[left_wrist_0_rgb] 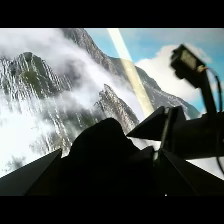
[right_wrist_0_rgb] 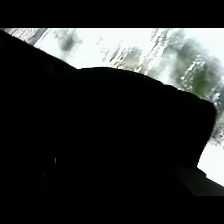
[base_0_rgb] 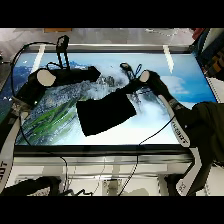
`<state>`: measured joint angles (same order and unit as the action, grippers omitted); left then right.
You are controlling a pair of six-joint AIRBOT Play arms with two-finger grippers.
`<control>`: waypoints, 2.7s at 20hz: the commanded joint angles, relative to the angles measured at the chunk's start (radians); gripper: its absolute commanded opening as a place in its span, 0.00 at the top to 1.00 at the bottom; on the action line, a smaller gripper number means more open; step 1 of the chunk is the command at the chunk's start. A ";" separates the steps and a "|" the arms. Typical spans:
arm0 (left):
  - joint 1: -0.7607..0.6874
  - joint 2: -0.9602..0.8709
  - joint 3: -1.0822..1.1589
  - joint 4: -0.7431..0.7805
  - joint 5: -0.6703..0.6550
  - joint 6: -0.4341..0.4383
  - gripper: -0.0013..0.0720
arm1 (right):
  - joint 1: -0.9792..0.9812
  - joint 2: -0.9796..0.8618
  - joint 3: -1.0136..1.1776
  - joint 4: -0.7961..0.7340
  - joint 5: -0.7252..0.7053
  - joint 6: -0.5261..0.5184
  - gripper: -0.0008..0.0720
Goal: Fold the clothes and pants, and hang the long-sleeved shirts on hangers.
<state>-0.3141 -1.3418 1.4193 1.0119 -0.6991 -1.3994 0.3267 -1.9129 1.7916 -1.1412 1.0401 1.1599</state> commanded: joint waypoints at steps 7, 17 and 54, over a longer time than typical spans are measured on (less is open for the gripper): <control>0.001 0.002 -0.001 0.002 -0.020 0.000 0.03 | -0.003 -0.038 -0.001 -0.203 0.164 -0.087 0.04; 0.001 0.002 -0.001 0.002 -0.020 0.000 0.03 | -0.089 -0.037 0.008 -0.049 0.171 -0.107 0.04; 0.154 0.018 0.000 0.010 -0.083 0.001 0.03 | 0.087 0.004 0.090 -0.607 0.308 0.400 0.97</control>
<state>-0.1604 -1.3247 1.4189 1.0214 -0.7818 -1.3991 0.4721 -1.9289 1.8809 -1.7309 1.2743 1.5291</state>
